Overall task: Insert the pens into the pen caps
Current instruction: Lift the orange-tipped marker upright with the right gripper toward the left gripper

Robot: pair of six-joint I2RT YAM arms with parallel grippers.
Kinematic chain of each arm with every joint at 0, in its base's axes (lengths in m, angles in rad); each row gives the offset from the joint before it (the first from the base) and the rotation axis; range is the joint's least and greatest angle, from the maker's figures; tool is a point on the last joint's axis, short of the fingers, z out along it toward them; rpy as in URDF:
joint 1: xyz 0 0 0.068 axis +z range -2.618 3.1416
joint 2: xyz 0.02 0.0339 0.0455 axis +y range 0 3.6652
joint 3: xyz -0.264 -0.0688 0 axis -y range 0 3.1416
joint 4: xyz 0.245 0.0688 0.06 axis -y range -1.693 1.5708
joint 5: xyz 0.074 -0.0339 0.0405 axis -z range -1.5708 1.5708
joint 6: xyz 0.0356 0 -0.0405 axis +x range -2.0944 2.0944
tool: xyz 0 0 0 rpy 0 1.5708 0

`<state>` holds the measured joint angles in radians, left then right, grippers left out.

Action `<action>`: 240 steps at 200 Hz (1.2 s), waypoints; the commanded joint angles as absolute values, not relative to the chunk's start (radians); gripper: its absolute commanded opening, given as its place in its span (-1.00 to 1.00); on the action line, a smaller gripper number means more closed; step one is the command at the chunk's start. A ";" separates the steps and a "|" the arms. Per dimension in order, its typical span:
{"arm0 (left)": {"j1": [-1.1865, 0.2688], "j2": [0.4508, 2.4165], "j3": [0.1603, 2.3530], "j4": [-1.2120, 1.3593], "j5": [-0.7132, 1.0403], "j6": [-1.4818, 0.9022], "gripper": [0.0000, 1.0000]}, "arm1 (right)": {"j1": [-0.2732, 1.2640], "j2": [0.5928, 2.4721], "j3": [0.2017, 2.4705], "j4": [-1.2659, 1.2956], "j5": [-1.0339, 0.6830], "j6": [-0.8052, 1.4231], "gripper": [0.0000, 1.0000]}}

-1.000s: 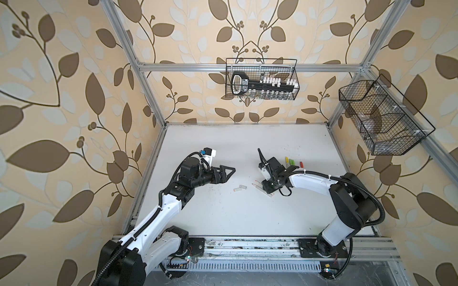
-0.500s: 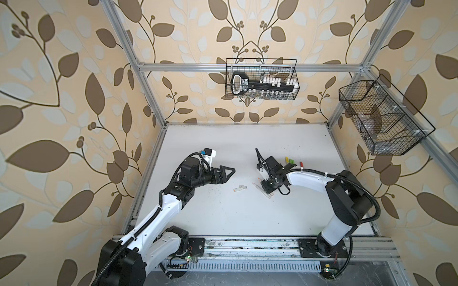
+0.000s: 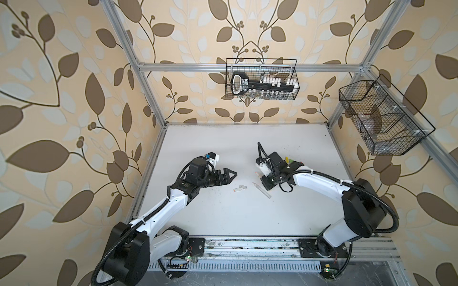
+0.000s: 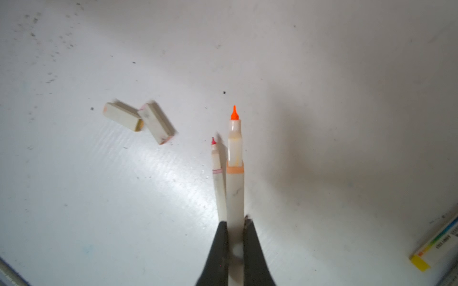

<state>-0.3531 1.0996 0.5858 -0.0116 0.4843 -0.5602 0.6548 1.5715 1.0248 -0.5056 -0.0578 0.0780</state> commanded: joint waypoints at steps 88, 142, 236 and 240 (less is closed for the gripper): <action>-0.360 1.137 0.520 -0.037 0.305 -0.744 0.98 | 0.826 1.744 1.079 -0.378 -0.136 0.253 -0.96; -0.360 1.084 0.468 -0.025 0.282 -0.780 0.98 | 0.833 1.849 1.155 -0.414 -0.133 0.227 -0.97; -0.360 1.054 0.443 -0.050 0.281 -0.834 0.98 | 0.813 1.934 1.237 -0.473 -0.056 0.213 -0.98; -0.362 1.054 0.441 -0.049 0.282 -0.835 0.98 | 0.812 1.936 1.237 -0.474 -0.056 0.213 -0.98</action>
